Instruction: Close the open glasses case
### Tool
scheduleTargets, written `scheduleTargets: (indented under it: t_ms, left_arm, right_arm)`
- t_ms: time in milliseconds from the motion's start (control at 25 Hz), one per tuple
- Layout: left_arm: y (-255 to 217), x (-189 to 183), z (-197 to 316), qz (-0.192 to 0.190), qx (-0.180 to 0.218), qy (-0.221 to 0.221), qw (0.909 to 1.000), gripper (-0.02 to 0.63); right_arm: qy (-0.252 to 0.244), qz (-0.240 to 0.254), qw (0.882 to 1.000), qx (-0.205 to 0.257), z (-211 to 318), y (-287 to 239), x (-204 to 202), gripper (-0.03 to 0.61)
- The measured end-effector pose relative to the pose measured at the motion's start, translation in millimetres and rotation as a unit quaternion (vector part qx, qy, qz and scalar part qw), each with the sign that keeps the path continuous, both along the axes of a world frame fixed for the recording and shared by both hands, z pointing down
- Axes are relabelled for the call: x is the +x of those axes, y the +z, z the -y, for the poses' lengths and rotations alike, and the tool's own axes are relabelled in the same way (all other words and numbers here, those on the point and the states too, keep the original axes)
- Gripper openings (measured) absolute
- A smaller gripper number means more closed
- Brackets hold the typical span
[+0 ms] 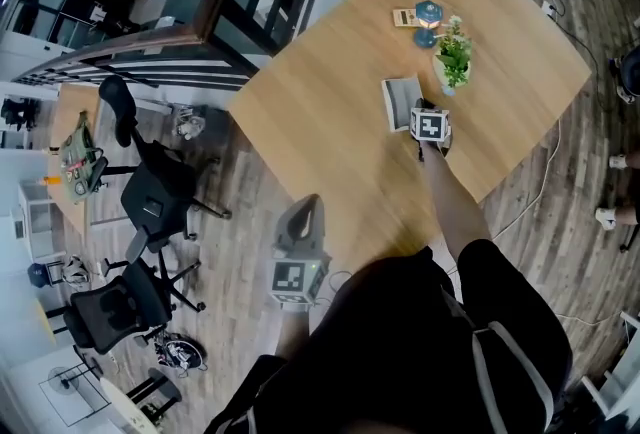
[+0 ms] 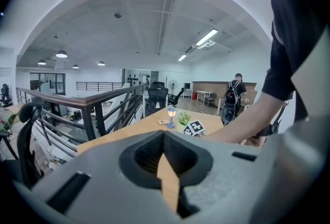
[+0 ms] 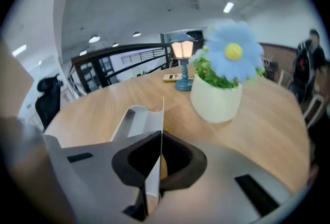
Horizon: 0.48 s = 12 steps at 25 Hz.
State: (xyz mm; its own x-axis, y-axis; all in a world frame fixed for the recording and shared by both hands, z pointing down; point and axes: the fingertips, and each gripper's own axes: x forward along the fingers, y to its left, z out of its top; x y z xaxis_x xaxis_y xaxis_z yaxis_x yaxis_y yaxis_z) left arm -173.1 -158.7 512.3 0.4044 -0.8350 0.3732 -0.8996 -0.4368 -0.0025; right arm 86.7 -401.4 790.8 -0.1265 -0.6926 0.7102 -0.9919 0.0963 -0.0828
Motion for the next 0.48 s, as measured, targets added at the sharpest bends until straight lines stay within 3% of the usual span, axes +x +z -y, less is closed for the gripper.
scheduleTargets:
  t_ms: [40, 80, 160, 200, 240, 280, 320, 360, 400, 480]
  left_arm:
    - [0.9, -1.5, -0.6, 0.001, -0.001, -0.001, 1.0000, -0.002]
    - [2.5, -3.1, -1.2, 0.000, -0.003, -0.004, 1.0000, -0.002]
    - [5.8, -5.9, -2.2, -0.001, -0.009, -0.011, 0.9999, -0.002]
    - [5.6, -6.6, -2.4, -0.002, -0.009, -0.013, 0.9999, -0.002]
    - [4.3, -7.1, -2.7, -0.003, -0.007, -0.014, 0.9999, -0.002]
    - [2.6, -7.4, -2.8, -0.003, -0.005, -0.013, 0.9999, -0.002]
    - [1.8, -7.2, -2.9, -0.002, -0.003, -0.011, 0.9999, -0.002]
    - [2.4, -6.4, -3.4, -0.001, -0.003, -0.008, 1.0000, -0.002]
    - [4.0, -5.5, -4.0, -0.001, -0.004, -0.004, 1.0000, -0.002]
    - [7.1, -4.1, -5.1, -0.002, -0.006, 0.000, 1.0000, -0.002]
  right_arm:
    - [-0.039, -0.084, 0.996, 0.005, 1.2, -5.3, -3.4, 0.018]
    - [-0.091, -0.193, 0.977, 0.014, 2.1, -10.1, -7.8, 0.018]
    - [-0.194, -0.391, 0.899, 0.039, 1.4, -12.8, -20.3, 0.019]
    - [-0.230, -0.449, 0.862, 0.050, -1.8, -12.9, -27.0, 0.023]
    - [-0.256, -0.483, 0.835, 0.058, -6.1, -12.6, -33.4, 0.029]
    - [-0.275, -0.501, 0.818, 0.064, -10.5, -11.2, -39.6, 0.036]
    - [-0.290, -0.507, 0.809, 0.067, -14.1, -8.7, -45.5, 0.048]
    - [-0.301, -0.504, 0.807, 0.066, -17.0, -5.3, -50.6, 0.059]
    - [-0.305, -0.494, 0.812, 0.063, -19.1, -2.0, -54.3, 0.085]
    - [-0.301, -0.455, 0.837, 0.051, -20.4, 1.8, -57.3, 0.092]
